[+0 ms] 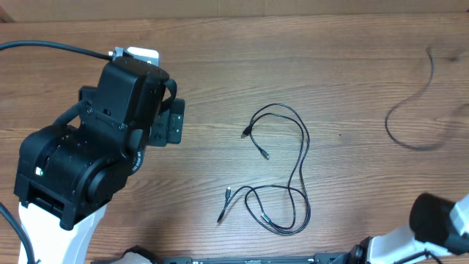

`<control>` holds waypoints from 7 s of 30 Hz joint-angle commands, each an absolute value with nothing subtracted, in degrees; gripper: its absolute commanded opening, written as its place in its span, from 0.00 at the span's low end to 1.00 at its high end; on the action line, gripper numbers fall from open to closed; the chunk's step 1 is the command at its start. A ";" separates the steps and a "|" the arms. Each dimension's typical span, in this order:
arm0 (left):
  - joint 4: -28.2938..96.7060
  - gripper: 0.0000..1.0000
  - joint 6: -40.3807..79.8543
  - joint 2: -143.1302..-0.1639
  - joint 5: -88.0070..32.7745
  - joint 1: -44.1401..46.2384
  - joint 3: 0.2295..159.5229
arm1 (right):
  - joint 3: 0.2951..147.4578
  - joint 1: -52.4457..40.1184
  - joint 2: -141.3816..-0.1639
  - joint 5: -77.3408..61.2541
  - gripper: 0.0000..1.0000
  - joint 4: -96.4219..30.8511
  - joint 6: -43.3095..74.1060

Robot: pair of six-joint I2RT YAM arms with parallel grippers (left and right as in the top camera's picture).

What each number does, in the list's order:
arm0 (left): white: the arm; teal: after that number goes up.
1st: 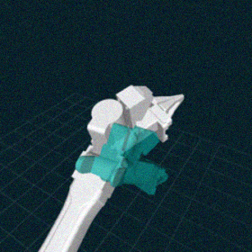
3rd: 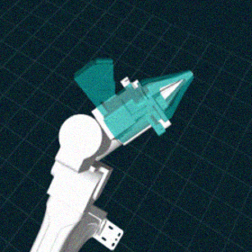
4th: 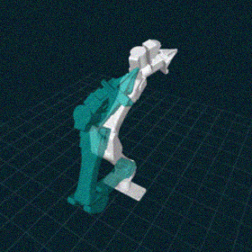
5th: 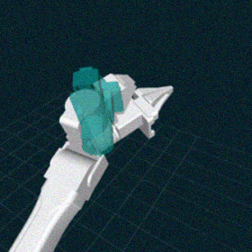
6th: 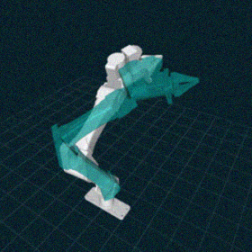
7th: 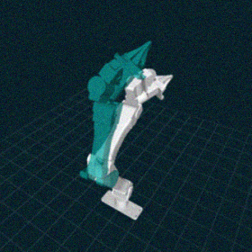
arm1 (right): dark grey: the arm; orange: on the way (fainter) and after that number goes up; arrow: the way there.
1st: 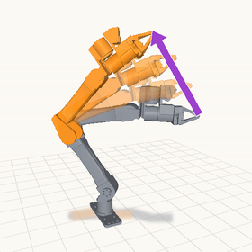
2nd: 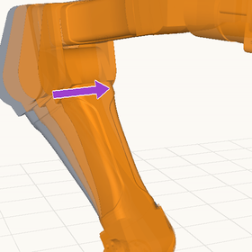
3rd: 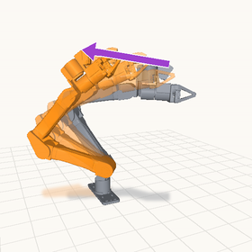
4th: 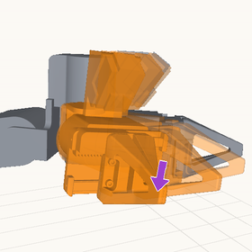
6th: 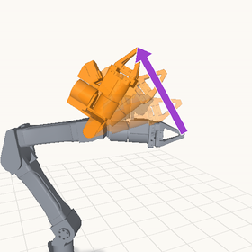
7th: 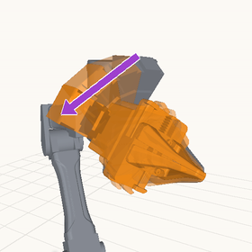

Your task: Untangle cables

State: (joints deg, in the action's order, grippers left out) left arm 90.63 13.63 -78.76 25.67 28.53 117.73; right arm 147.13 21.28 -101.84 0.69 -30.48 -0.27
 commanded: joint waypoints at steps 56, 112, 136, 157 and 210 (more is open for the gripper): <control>90.21 1.00 10.28 -91.02 33.52 28.84 118.21 | 92.58 23.22 -120.64 -0.51 1.00 -29.89 2.04; 80.16 1.00 0.10 -91.07 33.65 26.15 118.21 | 116.75 29.93 -105.95 -6.79 0.04 -12.58 -7.44; 76.27 1.00 -1.78 -91.09 33.67 25.69 118.21 | 142.52 42.30 -119.39 -15.00 0.04 5.93 4.01; 75.18 1.00 -1.76 -91.50 25.43 20.91 118.19 | 136.44 45.54 -137.67 -10.94 0.04 -37.23 4.69; 78.28 1.00 -3.92 -91.61 23.92 20.91 111.53 | 98.37 57.45 -118.96 2.96 0.96 -58.24 41.58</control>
